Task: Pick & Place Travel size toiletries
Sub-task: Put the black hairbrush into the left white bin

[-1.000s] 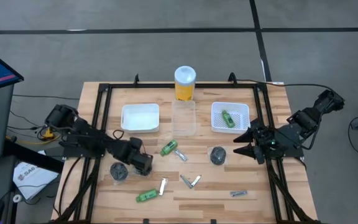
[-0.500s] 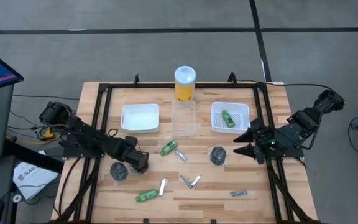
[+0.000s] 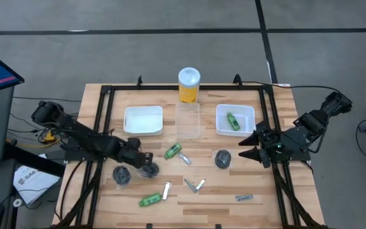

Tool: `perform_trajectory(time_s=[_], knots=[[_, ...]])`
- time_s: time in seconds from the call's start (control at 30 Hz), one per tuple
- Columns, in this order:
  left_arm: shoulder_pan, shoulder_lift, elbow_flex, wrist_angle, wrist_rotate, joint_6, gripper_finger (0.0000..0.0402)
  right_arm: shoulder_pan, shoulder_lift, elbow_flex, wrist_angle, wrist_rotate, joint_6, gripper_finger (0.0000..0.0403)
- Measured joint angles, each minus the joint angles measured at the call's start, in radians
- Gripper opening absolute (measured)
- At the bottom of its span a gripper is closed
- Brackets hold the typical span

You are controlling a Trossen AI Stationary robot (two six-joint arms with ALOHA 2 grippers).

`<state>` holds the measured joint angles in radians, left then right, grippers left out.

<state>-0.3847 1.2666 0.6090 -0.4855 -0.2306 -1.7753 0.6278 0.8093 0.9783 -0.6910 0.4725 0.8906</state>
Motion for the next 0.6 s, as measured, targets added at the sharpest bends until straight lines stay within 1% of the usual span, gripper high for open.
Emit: perform_trajectory(time_s=[0.1,0.17,0.33,0.4,0.47,0.6], knots=[[0.000,-0.097,0.000,0.080,-0.076,0.023,0.0001,0.000,0.000,0.000,0.000,0.000,0.000,0.0270],[0.000,-0.173,0.000,0.113,-0.155,0.045,0.0001,0.000,0.000,0.000,0.000,0.000,0.000,0.0270],[0.014,-0.349,0.002,0.154,-0.423,0.137,0.0001,0.000,0.000,0.000,0.000,0.000,-0.001,0.0270],[0.048,-0.410,0.002,0.154,-0.496,0.203,0.0000,0.000,0.000,0.000,0.000,0.000,-0.001,0.0270],[0.098,-0.459,0.010,0.158,-0.525,0.281,0.0000,0.000,0.000,0.000,0.000,0.000,-0.001,0.0270],[0.220,-0.496,0.069,0.159,-0.514,0.493,0.0000,0.000,0.000,0.000,0.000,0.000,0.000,0.0270]])
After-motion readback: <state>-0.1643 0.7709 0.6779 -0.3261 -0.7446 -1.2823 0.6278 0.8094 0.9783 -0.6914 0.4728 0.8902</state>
